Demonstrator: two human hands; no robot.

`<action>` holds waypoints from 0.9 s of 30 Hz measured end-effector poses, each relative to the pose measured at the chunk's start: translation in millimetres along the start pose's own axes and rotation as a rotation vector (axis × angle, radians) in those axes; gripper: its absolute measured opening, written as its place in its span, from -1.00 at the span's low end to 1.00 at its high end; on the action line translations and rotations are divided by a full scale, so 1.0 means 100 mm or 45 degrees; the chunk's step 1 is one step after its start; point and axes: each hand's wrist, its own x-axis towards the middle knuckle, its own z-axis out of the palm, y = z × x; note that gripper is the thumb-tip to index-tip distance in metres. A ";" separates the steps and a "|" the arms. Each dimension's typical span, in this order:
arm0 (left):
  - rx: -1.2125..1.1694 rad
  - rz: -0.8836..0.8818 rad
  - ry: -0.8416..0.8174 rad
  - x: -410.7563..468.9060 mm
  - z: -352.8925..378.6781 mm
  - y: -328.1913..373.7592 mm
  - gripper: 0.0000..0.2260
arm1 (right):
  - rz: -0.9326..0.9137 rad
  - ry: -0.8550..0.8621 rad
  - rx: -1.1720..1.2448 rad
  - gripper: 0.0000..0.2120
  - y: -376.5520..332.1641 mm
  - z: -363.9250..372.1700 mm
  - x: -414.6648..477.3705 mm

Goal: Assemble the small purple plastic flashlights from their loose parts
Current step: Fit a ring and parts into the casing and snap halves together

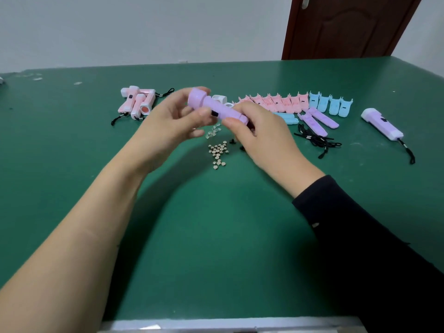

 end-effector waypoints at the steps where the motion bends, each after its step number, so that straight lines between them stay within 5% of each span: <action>1: 0.153 0.075 0.026 0.00 -0.03 -0.01 -0.76 | -0.063 -0.009 -0.057 -0.82 0.01 -0.04 0.00; 8: 0.664 0.389 0.067 0.00 -0.02 -0.07 -0.74 | -0.185 -0.069 -0.133 -0.81 0.10 -0.12 0.03; 16: 0.571 0.383 0.084 0.01 -0.05 -0.10 -0.79 | -0.065 0.012 0.006 -0.63 0.13 -0.12 0.04; 27: 0.508 0.271 0.047 -0.01 -0.06 -0.11 -0.85 | -0.094 0.025 -0.098 -0.82 0.12 -0.21 0.02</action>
